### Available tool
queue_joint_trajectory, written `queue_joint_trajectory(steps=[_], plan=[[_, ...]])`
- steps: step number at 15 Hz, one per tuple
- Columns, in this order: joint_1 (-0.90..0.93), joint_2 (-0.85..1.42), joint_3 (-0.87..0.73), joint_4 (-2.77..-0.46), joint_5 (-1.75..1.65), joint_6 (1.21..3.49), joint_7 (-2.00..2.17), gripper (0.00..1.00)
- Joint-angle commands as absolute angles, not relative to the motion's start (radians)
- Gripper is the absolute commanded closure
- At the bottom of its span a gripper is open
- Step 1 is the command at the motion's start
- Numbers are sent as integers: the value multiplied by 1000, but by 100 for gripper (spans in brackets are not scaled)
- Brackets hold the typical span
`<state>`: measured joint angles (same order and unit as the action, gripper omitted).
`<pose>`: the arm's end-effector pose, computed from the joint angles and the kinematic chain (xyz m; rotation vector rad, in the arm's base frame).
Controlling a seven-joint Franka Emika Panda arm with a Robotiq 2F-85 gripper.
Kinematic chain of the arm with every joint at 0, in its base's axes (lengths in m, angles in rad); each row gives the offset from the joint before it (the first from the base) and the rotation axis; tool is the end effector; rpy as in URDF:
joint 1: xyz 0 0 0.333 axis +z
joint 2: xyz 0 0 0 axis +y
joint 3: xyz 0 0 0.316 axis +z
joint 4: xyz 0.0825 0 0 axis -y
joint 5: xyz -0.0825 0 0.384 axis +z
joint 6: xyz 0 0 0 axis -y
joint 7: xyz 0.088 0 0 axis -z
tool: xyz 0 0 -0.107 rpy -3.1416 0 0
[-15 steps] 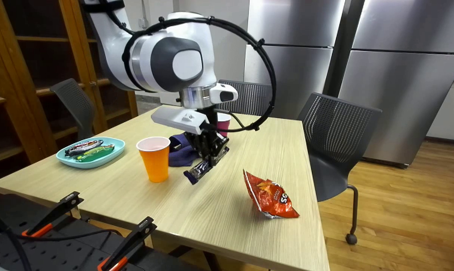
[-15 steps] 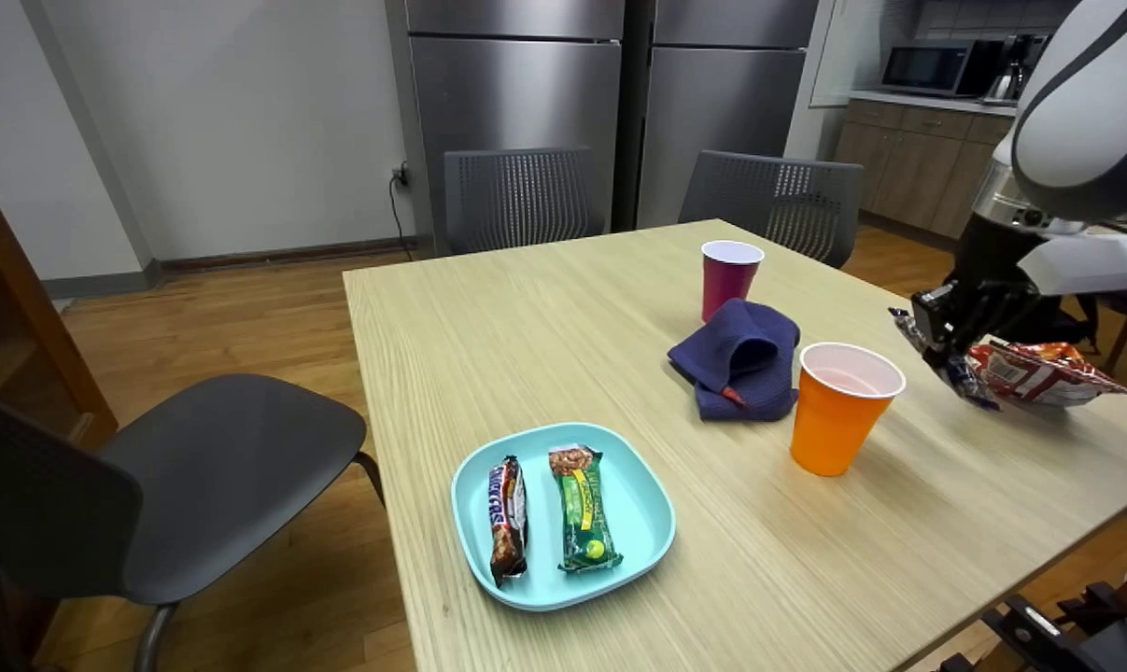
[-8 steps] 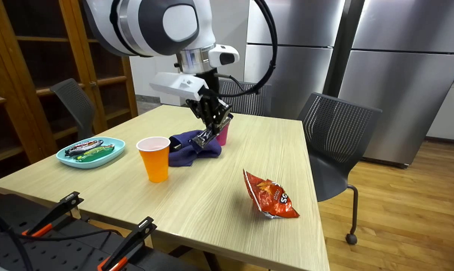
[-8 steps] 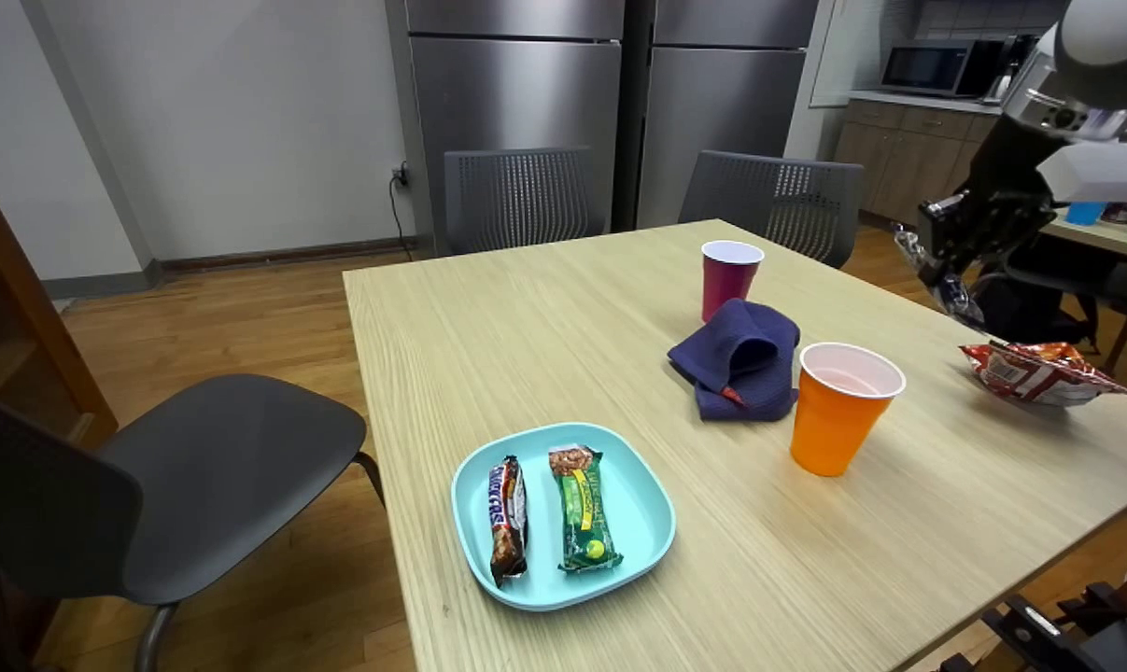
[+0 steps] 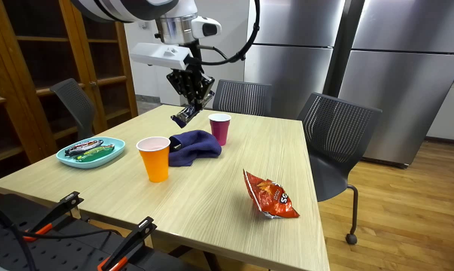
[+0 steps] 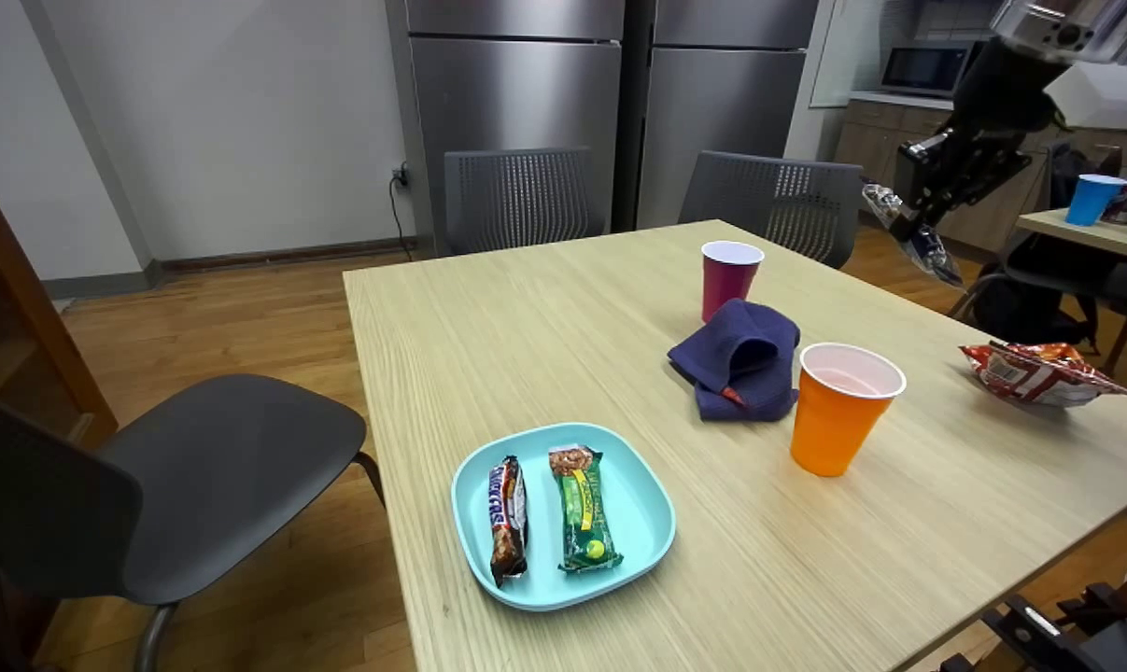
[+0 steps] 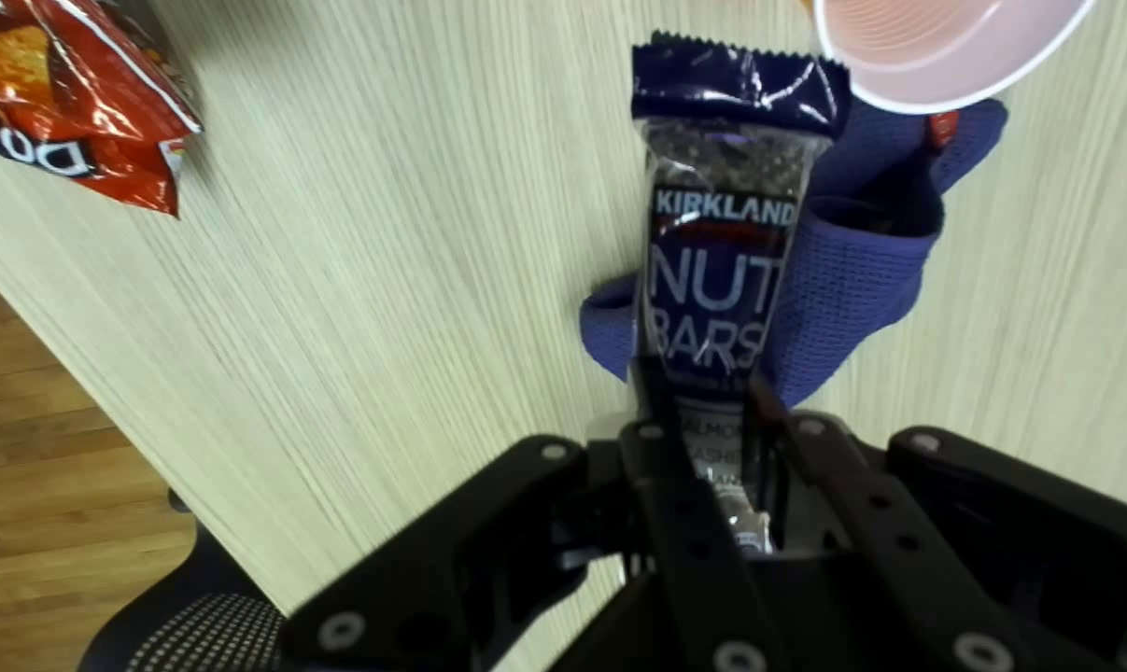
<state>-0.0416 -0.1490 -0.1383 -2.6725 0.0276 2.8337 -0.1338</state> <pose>0.4337 -0.0793 0.3169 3.0865 -0.1124 0.4823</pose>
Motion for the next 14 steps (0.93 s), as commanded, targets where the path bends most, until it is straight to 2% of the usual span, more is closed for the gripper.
queue_joint_trajectory(steps=[1, 14], plan=[[3, -235, -112, -2688, 59, 2753, -194, 95], [197, -217, 46, -2660, 96, 2724, -141, 95]])
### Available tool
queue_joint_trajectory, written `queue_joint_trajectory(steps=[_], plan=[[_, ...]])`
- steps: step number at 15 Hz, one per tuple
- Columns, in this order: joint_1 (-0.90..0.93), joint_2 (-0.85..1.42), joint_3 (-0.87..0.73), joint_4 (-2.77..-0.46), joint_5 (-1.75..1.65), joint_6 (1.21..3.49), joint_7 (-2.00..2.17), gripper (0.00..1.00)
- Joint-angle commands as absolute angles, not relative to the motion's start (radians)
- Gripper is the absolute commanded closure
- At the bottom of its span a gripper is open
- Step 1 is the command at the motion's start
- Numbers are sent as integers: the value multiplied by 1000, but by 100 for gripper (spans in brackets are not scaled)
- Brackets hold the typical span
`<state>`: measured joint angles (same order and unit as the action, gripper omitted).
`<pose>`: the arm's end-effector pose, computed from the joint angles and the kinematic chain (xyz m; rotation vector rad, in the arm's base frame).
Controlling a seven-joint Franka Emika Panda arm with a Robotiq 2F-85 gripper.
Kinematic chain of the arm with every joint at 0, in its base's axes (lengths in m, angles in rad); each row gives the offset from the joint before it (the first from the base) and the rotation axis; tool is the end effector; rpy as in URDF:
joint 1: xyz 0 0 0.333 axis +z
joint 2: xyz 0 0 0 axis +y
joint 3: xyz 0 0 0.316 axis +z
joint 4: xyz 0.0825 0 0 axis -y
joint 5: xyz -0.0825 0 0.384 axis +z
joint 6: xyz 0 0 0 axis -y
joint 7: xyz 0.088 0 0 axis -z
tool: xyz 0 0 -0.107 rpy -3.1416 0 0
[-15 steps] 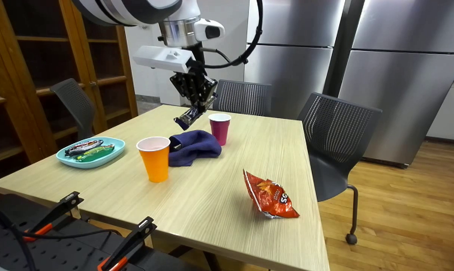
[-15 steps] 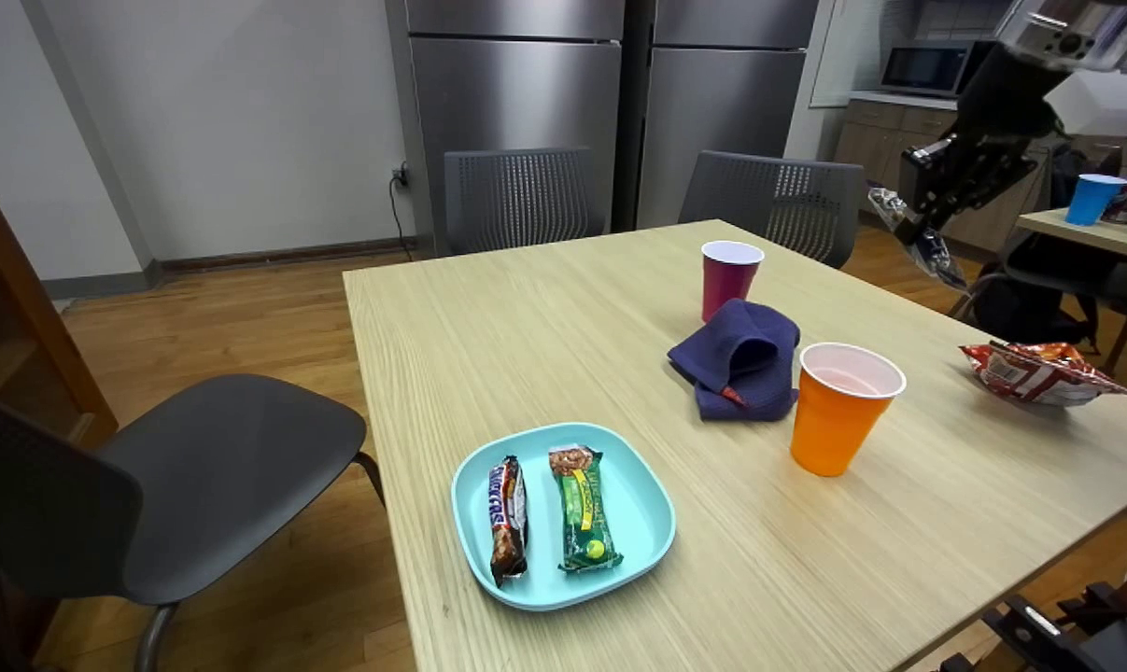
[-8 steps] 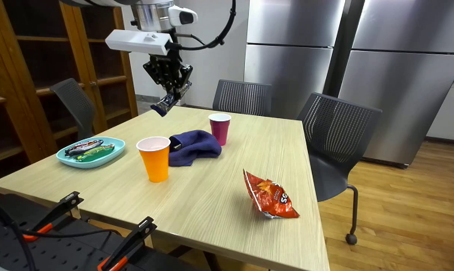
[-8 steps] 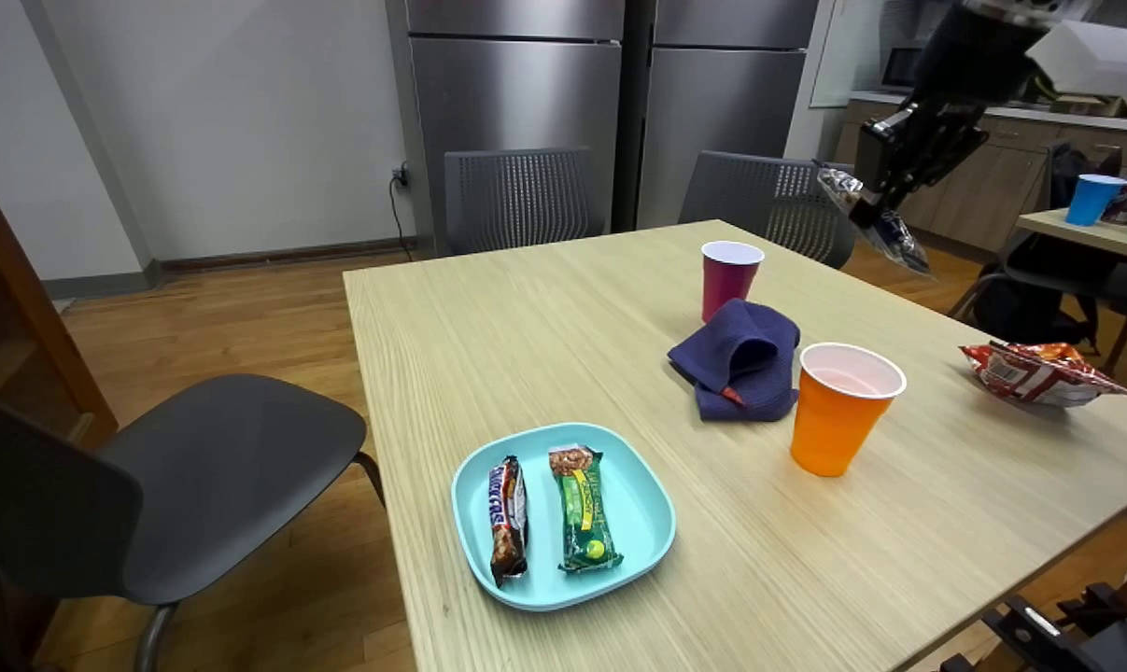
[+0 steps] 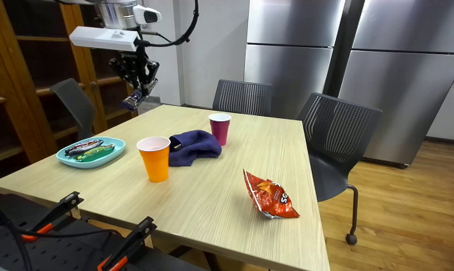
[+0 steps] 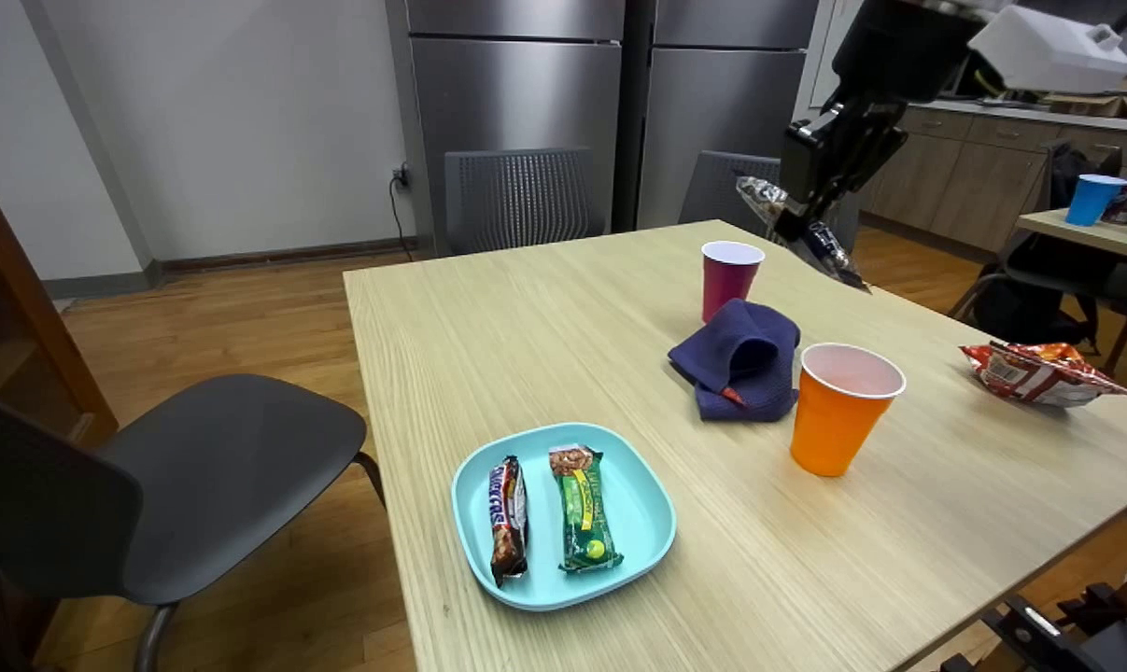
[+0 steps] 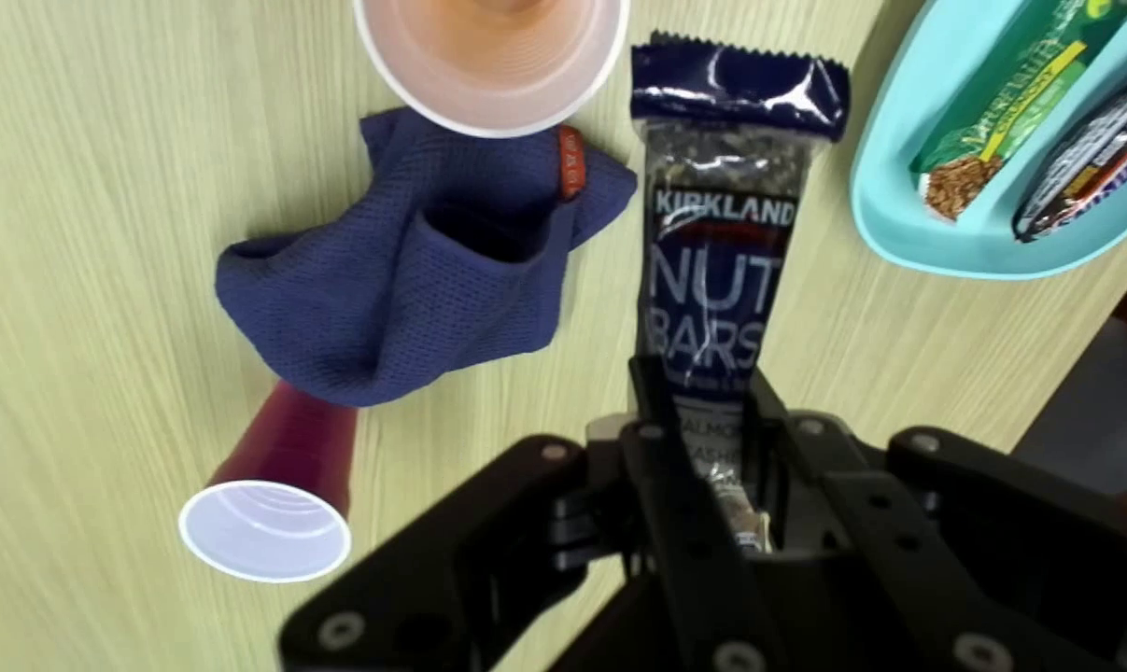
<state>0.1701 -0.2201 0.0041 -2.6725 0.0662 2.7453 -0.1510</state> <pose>0.4283 0.0727 0.3384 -3.0443 -0.4103 -0.4523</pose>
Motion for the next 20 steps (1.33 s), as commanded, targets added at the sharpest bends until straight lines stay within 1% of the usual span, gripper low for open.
queue_joint_trajectory(steps=[1, 5, 13, 20], plan=[[206, -205, 65, -2656, 94, 2733, -120, 95], [243, -152, 122, -2641, 119, 2761, -66, 95], [269, 47, 220, -2565, 127, 2864, 118, 95], [299, 237, 212, -2452, 55, 2866, 230, 95]])
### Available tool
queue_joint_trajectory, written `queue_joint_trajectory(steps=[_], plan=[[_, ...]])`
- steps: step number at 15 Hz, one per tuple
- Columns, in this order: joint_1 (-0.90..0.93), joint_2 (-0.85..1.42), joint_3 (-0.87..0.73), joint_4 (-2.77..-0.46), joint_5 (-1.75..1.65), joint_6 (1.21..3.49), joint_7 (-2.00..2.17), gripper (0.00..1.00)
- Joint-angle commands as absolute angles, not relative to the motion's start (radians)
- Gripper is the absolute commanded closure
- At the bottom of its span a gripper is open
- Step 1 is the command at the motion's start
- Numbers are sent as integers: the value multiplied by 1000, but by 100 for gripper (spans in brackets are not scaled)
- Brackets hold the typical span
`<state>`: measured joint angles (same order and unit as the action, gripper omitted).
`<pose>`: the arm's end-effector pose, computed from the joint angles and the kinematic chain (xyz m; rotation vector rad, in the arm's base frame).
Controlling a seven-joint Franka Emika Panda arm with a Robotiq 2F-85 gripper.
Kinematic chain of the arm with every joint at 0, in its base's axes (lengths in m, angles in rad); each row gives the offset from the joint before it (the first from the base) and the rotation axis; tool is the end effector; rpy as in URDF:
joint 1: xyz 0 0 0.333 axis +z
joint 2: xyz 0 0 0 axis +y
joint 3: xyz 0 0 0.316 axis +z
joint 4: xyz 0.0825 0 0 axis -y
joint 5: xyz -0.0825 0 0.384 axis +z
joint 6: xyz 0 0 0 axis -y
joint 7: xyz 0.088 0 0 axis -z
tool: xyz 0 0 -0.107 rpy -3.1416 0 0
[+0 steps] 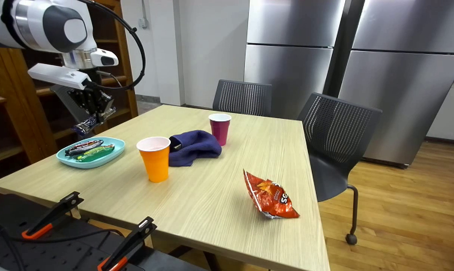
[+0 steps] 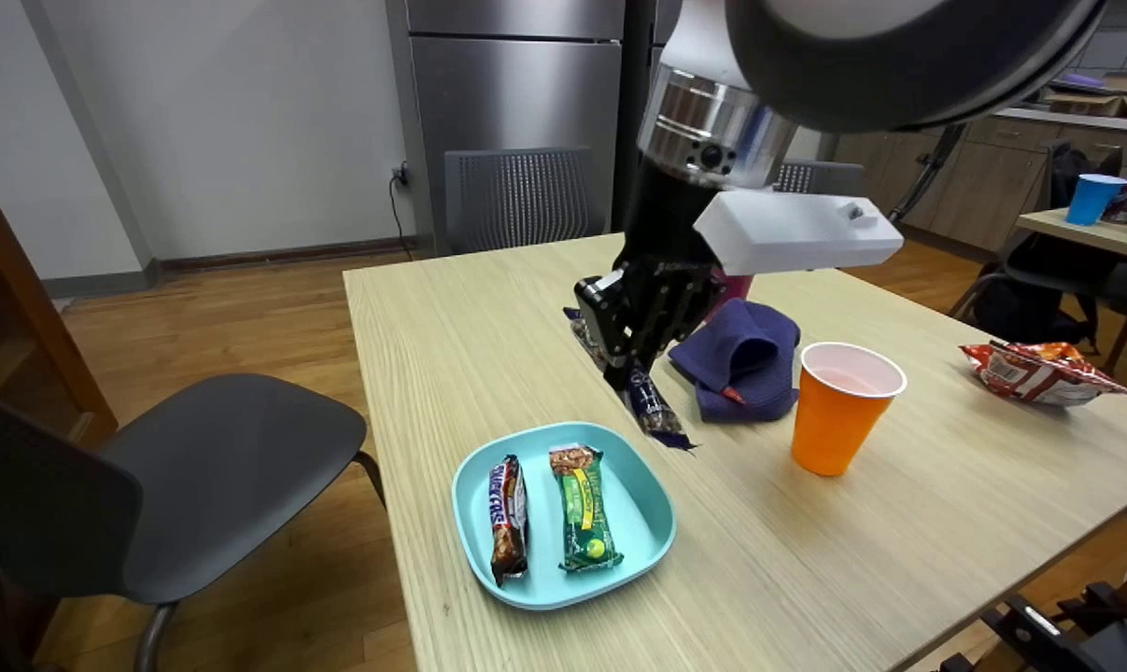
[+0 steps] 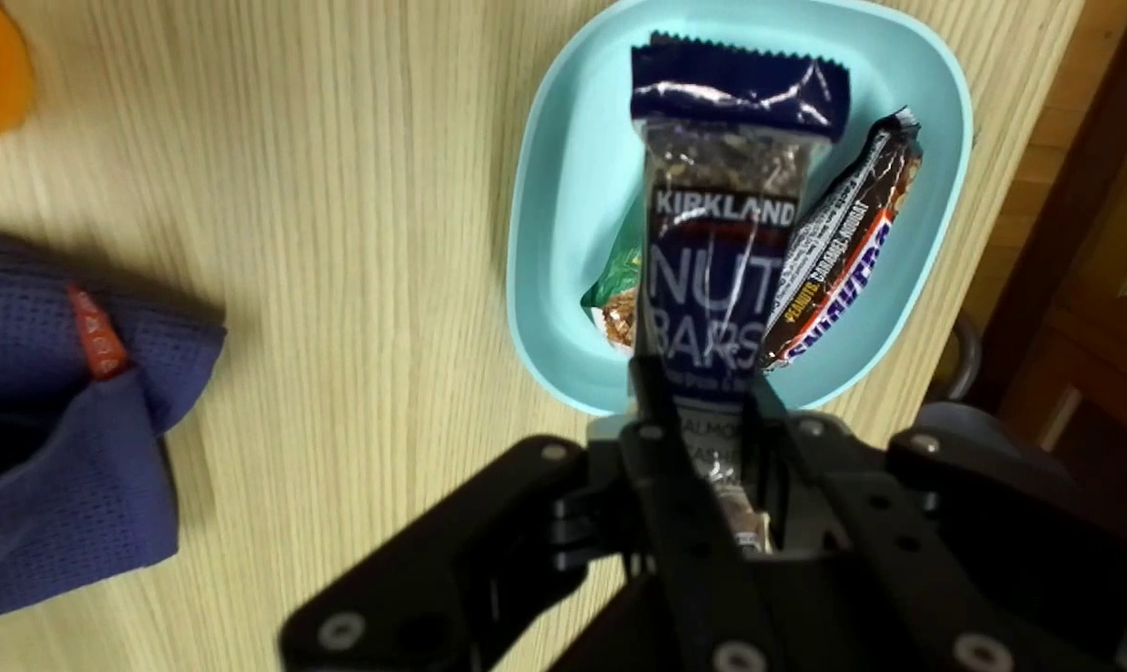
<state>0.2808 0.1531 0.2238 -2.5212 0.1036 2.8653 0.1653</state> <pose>0.4248 0.2302 0.2402 -2.9805 -0.3541 -0.2392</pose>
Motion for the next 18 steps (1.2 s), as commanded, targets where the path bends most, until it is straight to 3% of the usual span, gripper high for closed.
queue_joint_trajectory(steps=[1, 18], plan=[[308, 264, 202, -2434, 39, 2863, 247, 95], [430, 443, 74, -2364, 3, 2835, 365, 95]])
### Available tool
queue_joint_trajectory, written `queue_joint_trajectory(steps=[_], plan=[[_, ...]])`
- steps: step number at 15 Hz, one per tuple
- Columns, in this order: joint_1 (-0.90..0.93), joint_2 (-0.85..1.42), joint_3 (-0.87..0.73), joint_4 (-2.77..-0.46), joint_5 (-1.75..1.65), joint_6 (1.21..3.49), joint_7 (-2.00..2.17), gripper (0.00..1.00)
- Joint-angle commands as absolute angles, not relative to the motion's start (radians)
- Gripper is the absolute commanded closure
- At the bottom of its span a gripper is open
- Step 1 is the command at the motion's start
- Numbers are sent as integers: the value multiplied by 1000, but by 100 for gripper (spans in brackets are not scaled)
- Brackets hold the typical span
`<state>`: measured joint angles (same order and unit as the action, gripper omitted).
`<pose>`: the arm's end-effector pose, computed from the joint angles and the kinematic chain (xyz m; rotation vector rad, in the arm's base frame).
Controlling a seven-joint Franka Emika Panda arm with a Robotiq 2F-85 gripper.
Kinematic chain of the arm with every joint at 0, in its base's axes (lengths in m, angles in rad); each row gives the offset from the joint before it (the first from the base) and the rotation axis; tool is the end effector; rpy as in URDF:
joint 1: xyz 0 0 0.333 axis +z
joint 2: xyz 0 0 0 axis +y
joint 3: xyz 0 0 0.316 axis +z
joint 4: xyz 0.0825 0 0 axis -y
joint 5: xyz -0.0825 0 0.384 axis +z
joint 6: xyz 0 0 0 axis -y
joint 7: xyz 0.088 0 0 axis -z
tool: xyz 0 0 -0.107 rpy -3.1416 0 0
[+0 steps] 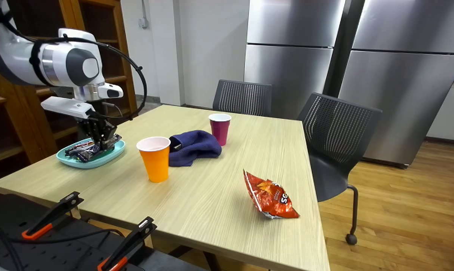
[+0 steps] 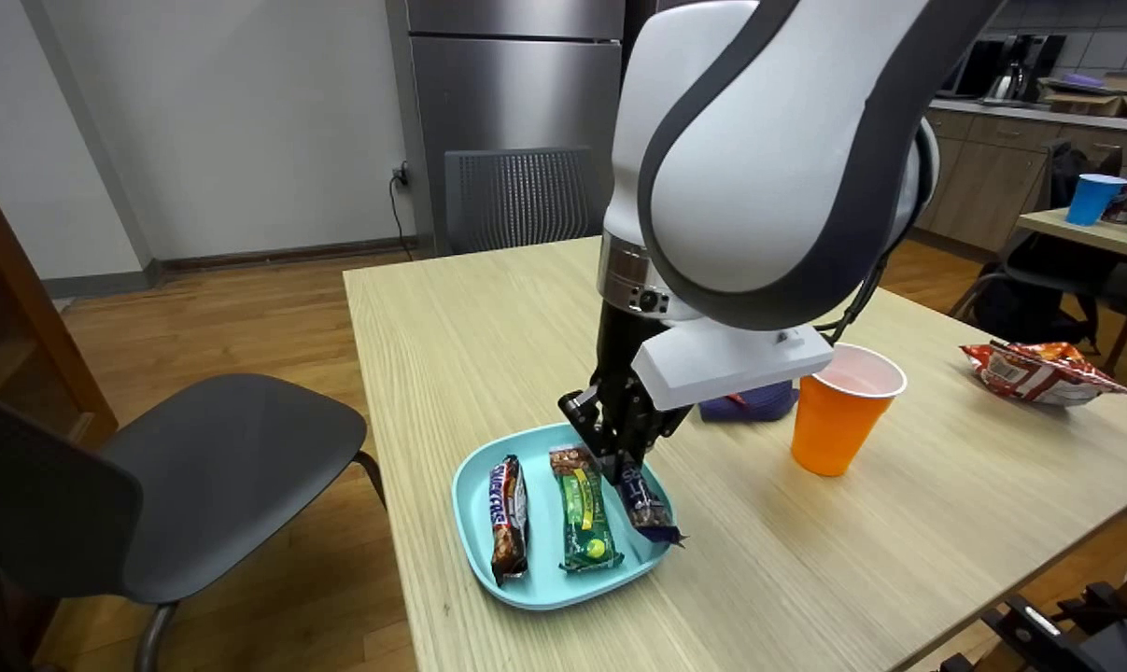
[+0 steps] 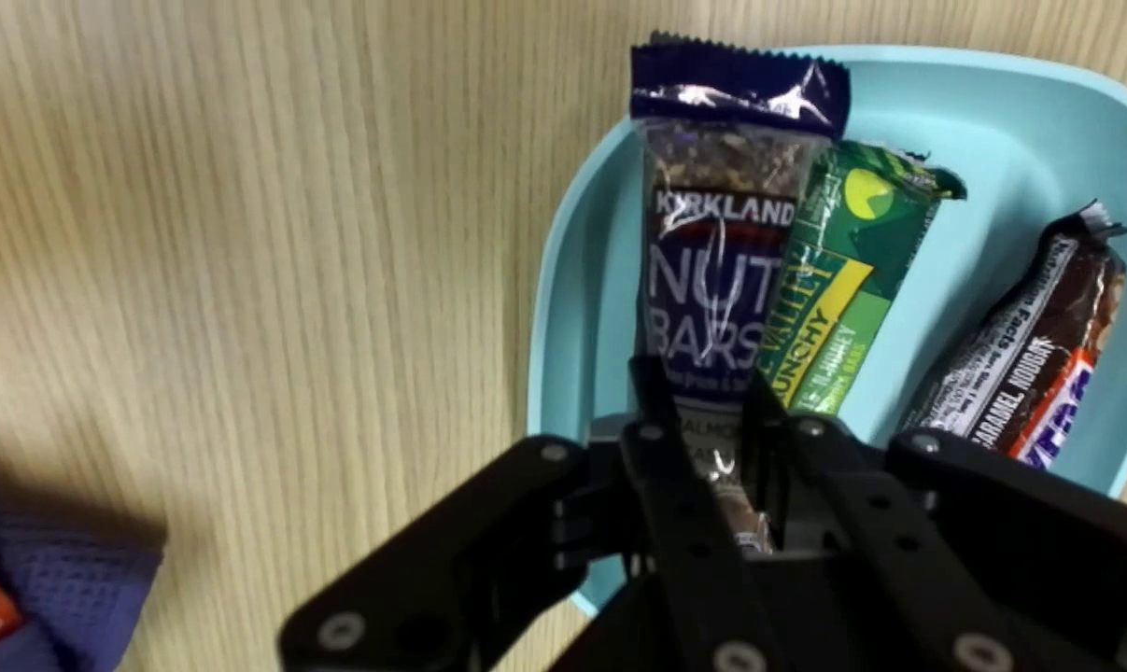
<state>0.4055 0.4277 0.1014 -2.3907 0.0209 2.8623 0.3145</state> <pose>0.4355 0.2443 0.1464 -3.0690 -0.2498 -0.0349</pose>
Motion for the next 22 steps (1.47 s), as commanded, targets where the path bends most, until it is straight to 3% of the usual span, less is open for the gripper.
queue_joint_trajectory(steps=[1, 20, 21, 22], plan=[[426, 448, 74, -2359, 9, 2831, 366, 95], [454, 504, 65, -2299, 18, 2823, 401, 95], [454, 502, 66, -2299, 19, 2821, 400, 65], [453, 500, 67, -2300, 20, 2819, 399, 53]])
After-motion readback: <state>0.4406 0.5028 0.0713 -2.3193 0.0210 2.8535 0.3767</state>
